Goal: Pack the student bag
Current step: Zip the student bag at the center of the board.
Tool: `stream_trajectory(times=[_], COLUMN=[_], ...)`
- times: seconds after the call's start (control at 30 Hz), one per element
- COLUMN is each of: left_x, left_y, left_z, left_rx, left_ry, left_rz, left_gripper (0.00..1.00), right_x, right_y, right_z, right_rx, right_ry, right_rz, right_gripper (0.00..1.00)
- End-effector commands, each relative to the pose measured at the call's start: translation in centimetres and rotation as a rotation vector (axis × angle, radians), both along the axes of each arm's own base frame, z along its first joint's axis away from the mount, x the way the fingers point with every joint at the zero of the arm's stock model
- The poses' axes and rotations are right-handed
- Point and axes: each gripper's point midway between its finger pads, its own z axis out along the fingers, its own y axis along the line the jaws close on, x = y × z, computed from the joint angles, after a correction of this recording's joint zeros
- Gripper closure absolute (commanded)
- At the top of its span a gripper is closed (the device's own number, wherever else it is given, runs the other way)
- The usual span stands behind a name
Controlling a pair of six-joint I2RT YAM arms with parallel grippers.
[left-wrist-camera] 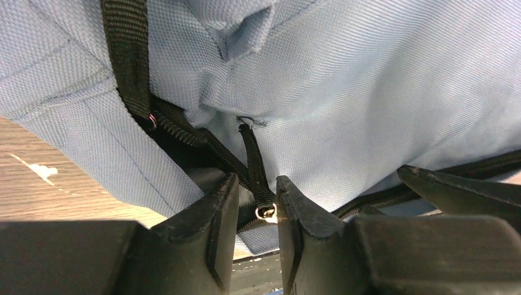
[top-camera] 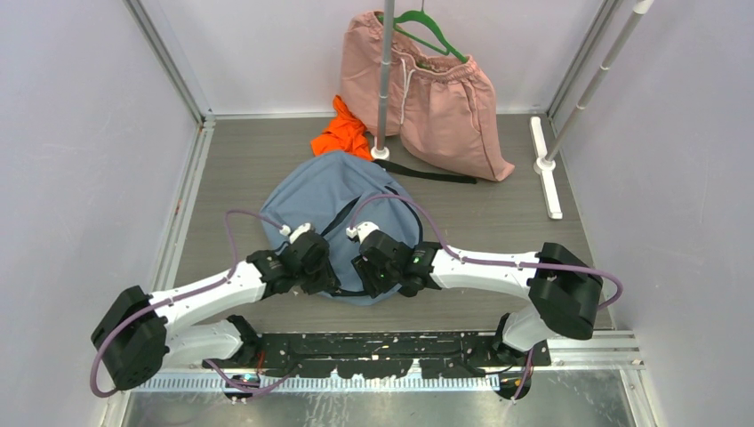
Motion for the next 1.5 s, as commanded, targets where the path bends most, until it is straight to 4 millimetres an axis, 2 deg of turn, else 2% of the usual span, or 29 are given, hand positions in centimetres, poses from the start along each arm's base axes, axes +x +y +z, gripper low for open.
stream_trajectory(times=[0.0,0.27,0.53,0.7,0.83,0.97,1.03,1.23,1.3,1.47], left_x=[0.8,1.1,1.1,0.5,0.4,0.8,0.9,0.7,0.7,0.9], left_y=[0.5,0.5,0.9,1.1,0.7,1.1,1.4,1.9,1.8,1.9], left_z=[0.0,0.8,5.3,5.9,5.8,6.6,6.9,7.3,8.0,9.6], left_rx=[0.059,0.046,-0.054,-0.087,-0.103,-0.096,-0.087,-0.075,-0.098,-0.127], left_ry=[-0.011,-0.038,-0.149,-0.164,-0.157,-0.186,-0.197,-0.190,-0.203,-0.238], left_rz=[0.027,0.035,0.041,0.023,0.014,0.029,0.036,0.051,0.058,0.068], left_gripper=[0.73,1.00,1.00,1.00,1.00,1.00,1.00,1.00,1.00,1.00], right_x=[0.3,0.5,0.8,0.9,0.8,-0.6,-1.3,-2.7,-3.3,-2.9], right_y=[0.7,0.5,-0.5,-0.4,0.3,2.0,2.7,4.6,5.4,6.7], right_z=[0.9,0.8,0.9,2.1,3.9,7.1,8.0,7.4,7.3,6.3], right_rx=[0.035,0.020,-0.006,0.011,0.051,0.203,0.275,0.289,0.285,0.261], right_ry=[-0.027,-0.034,-0.056,-0.066,-0.073,-0.082,-0.085,-0.049,-0.041,-0.054], right_rz=[0.001,-0.006,-0.030,-0.033,-0.009,0.101,0.154,0.281,0.320,0.327], right_gripper=[0.53,0.54,0.57,0.57,0.57,0.52,0.50,0.48,0.47,0.47])
